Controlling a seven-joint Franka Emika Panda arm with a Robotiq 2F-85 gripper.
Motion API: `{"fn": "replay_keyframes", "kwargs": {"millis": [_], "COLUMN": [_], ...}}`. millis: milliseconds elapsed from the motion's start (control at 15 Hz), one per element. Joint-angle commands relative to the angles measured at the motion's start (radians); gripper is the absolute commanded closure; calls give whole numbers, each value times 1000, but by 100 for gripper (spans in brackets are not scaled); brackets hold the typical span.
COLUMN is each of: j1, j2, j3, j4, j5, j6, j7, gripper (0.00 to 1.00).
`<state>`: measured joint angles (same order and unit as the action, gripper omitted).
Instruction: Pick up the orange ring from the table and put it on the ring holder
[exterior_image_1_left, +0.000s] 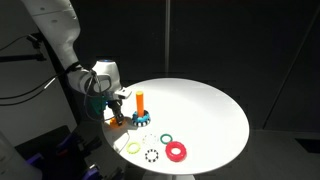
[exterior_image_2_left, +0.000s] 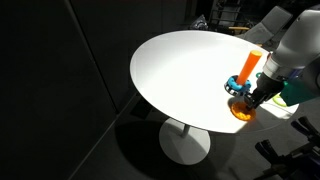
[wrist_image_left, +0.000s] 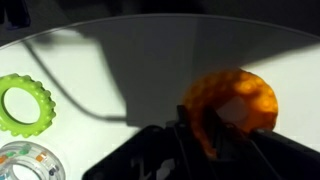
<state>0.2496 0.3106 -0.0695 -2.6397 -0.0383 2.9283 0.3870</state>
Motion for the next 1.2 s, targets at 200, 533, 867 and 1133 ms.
{"fn": "replay_keyframes", "kwargs": {"millis": [200, 533, 867, 1133], "j1": [10, 11, -3, -27], "j2": [-16, -72, -149, -228], "j3": [-16, -13, 5, 36], "j4": [6, 1, -5, 4], "j5": [-7, -8, -10, 1], "j6": [-6, -30, -60, -122], "j7": [-3, 4, 5, 4], "gripper": [98, 96, 96, 95]}}
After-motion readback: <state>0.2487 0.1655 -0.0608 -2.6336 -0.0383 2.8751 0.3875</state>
